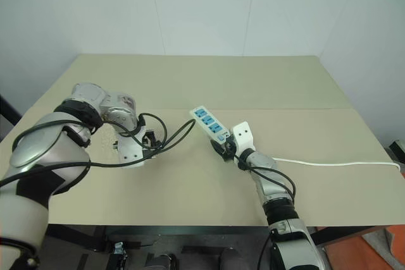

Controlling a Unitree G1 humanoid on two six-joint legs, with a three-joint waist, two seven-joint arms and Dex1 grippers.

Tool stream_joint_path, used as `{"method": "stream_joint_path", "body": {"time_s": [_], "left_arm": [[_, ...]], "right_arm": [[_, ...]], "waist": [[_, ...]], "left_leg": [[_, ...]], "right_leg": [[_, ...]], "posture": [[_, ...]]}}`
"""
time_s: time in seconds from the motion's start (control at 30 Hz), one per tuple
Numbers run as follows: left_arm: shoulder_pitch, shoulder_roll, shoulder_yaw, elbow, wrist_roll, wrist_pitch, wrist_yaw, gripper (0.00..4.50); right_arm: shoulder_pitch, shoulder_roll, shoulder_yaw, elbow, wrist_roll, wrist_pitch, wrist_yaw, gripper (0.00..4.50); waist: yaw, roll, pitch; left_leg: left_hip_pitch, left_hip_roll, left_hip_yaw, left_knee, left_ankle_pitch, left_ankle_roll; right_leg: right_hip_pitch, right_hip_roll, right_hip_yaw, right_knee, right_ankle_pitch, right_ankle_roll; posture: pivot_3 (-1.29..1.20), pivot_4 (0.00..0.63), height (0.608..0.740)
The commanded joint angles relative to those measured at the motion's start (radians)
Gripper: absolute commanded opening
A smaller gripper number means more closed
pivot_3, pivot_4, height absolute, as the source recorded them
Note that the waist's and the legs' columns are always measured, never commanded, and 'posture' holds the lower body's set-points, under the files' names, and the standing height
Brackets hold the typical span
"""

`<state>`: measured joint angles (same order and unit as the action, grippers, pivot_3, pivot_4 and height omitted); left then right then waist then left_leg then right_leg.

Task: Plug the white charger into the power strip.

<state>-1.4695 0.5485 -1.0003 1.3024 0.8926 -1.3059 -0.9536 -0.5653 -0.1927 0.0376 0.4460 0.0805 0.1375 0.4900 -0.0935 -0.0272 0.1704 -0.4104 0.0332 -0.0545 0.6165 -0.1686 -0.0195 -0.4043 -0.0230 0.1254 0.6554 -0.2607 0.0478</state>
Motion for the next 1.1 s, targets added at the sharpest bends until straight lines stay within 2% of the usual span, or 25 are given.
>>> {"method": "stream_joint_path", "body": {"time_s": [0.03, 0.2, 0.43, 0.53, 0.63, 0.7, 0.77, 0.83, 0.93, 1.1], "left_arm": [[0.004, -0.005, 0.000, 0.004, 0.033, 0.008, 0.046, 2.64], [0.002, -0.009, -0.012, 0.005, 0.079, 0.024, 0.096, 1.01], [-0.006, -0.011, 0.074, 0.042, -0.002, 0.081, 0.026, 1.01], [-0.018, -0.017, 0.234, 0.072, -0.189, 0.115, -0.122, 1.01], [0.003, -0.037, 0.470, 0.060, -0.466, 0.231, -0.334, 1.01], [0.034, -0.054, 0.655, 0.015, -0.686, 0.359, -0.459, 1.01], [0.056, -0.060, 0.794, -0.030, -0.839, 0.550, -0.532, 1.01], [0.094, -0.052, 0.897, -0.091, -0.942, 0.753, -0.545, 1.01], [0.239, -0.037, 1.026, -0.255, -1.089, 1.029, -0.495, 1.01], [0.505, -0.052, 1.088, -0.655, -1.241, 1.322, -0.459, 1.01]], "right_arm": [[0.022, -0.013, 0.015, 0.009, -0.017, 0.017, 0.001, 3.44], [0.021, -0.014, 0.014, 0.005, -0.016, 0.020, 0.000, 3.44], [0.020, -0.018, 0.017, 0.007, -0.017, 0.016, 0.002, 3.44], [0.016, -0.027, 0.021, 0.015, -0.010, -0.001, 0.033, 3.44], [-0.003, -0.038, 0.018, 0.029, 0.010, -0.014, 0.085, 3.44], [-0.030, -0.054, 0.025, 0.044, 0.018, -0.023, 0.142, 3.44], [-0.052, -0.069, 0.030, 0.047, 0.033, -0.032, 0.207, 3.44], [-0.066, -0.091, 0.036, 0.043, 0.055, -0.041, 0.291, 3.44], [-0.081, -0.136, 0.072, 0.037, 0.066, -0.044, 0.448, 3.44], [-0.058, -0.184, 0.127, -0.020, 0.103, -0.046, 0.659, 3.44]], "waist": [[0.000, 0.000, 0.000], [0.001, 0.000, 0.000], [0.000, 0.000, 0.000], [0.002, 0.000, 0.000], [0.003, 0.000, 0.000], [0.000, 0.000, 0.000], [-0.004, 0.000, 0.000], [-0.015, 0.000, 0.000], [-0.031, 0.001, 0.000], [-0.038, 0.001, 0.000]], "left_leg": [[0.000, 0.000, 0.000, 0.000, 0.000, 0.000], [0.000, 0.000, 0.000, 0.000, 0.000, 0.000], [0.001, 0.000, 0.000, 0.000, 0.000, 0.000], [0.000, 0.000, 0.000, 0.000, 0.000, 0.000], [-0.001, -0.001, 0.000, 0.000, 0.000, 0.000], [0.000, -0.001, 0.000, 0.000, 0.000, 0.000], [0.000, 0.000, 0.000, 0.000, 0.000, 0.000], [0.000, 0.000, 0.000, 0.000, 0.000, 0.000], [0.001, 0.000, -0.001, 0.000, 0.000, 0.000], [0.003, 0.000, -0.002, 0.000, 0.000, 0.000]], "right_leg": [[0.000, 0.000, 0.000, 0.000, 0.000, 0.000], [0.000, 0.000, 0.000, 0.000, 0.000, 0.000], [0.001, 0.000, 0.000, 0.001, 0.000, 0.000], [0.000, 0.000, -0.001, 0.000, 0.000, 0.000], [0.000, -0.001, -0.001, 0.000, 0.000, 0.000], [0.000, -0.001, -0.001, 0.000, 0.000, 0.000], [0.000, -0.001, -0.001, 0.000, 0.000, 0.000], [0.000, -0.001, -0.001, 0.001, 0.000, 0.000], [0.000, 0.000, -0.001, 0.003, 0.000, 0.000], [0.001, 0.000, -0.002, 0.008, 0.002, -0.003]], "posture": [[0.00, 0.150, 0.740], [0.00, 0.150, 0.740], [0.00, 0.150, 0.740], [0.00, 0.150, 0.740], [0.00, 0.150, 0.740], [0.00, 0.150, 0.740], [0.00, 0.150, 0.740], [0.00, 0.150, 0.740], [0.00, 0.150, 0.740], [0.00, 0.150, 0.740]]}}
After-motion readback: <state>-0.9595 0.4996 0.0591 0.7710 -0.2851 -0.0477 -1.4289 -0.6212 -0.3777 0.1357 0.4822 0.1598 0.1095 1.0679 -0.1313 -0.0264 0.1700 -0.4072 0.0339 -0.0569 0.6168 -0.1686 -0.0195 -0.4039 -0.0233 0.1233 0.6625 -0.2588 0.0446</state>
